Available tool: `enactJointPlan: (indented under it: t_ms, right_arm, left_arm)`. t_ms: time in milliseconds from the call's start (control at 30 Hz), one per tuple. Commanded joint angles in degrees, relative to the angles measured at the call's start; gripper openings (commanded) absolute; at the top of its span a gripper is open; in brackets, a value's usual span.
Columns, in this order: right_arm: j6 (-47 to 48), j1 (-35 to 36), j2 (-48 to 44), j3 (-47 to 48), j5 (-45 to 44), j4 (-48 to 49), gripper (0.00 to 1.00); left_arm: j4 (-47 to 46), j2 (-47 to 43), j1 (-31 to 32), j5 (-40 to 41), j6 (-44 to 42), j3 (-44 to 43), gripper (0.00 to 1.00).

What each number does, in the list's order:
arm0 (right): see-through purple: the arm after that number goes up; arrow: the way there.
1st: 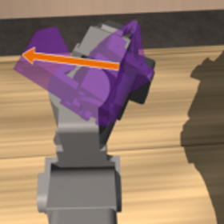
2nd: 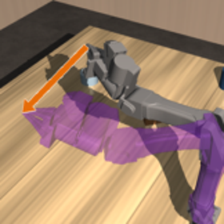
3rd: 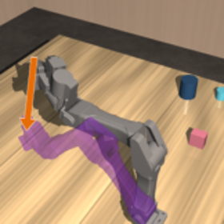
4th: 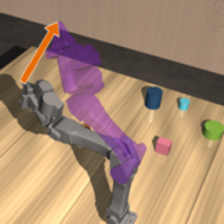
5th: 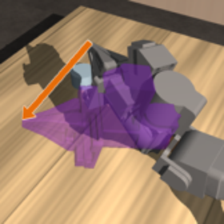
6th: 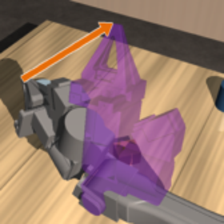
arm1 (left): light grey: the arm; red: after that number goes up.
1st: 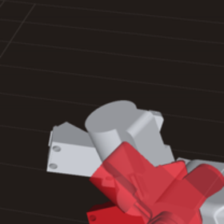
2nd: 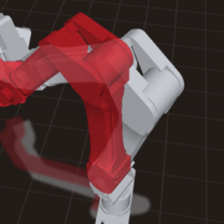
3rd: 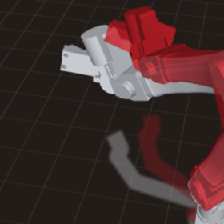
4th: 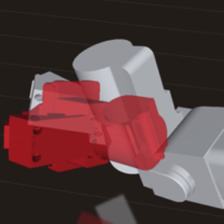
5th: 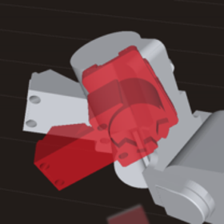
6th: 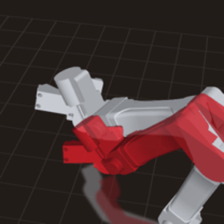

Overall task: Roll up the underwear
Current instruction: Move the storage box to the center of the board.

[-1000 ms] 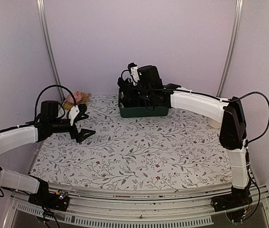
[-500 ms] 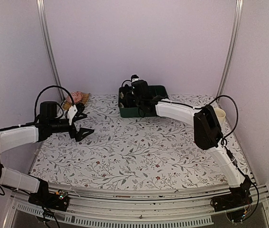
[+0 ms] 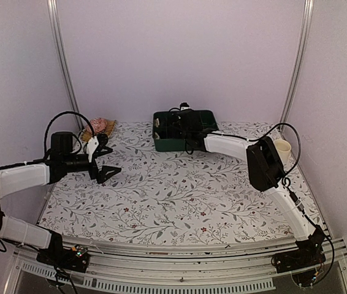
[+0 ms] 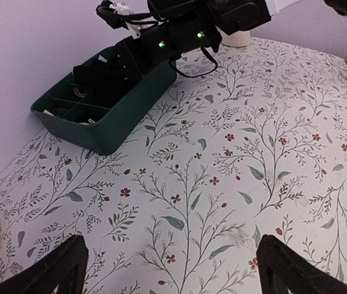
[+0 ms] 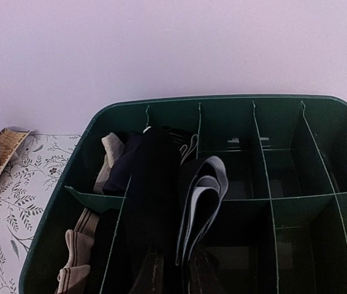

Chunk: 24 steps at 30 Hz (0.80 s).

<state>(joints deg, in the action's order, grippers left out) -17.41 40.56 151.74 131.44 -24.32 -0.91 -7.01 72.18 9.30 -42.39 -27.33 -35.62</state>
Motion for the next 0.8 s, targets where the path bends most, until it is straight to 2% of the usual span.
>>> enactJointPlan:
  t_ms: [0,433,600,767]
  right_arm:
    - [-2.46,0.63,1.33,1.73,3.42,-1.02,0.01]
    - [-4.82,2.80,-1.20,-1.02,2.51,-12.04,0.01]
    - [-6.52,3.61,-9.40,-14.60,4.12,-10.71,0.01]
    - [-6.22,6.35,-17.63,-26.08,-0.04,-9.95,0.01]
  left_arm:
    - [-1.43,-0.20,-0.88,-1.43,0.39,0.64,0.99]
    - [-1.34,-0.46,-1.30,-2.52,0.57,0.67,0.98]
    - [-1.34,-0.63,-1.57,-3.17,0.76,0.72,0.98]
    - [-1.16,-1.26,-1.77,-3.99,0.95,0.81,0.98]
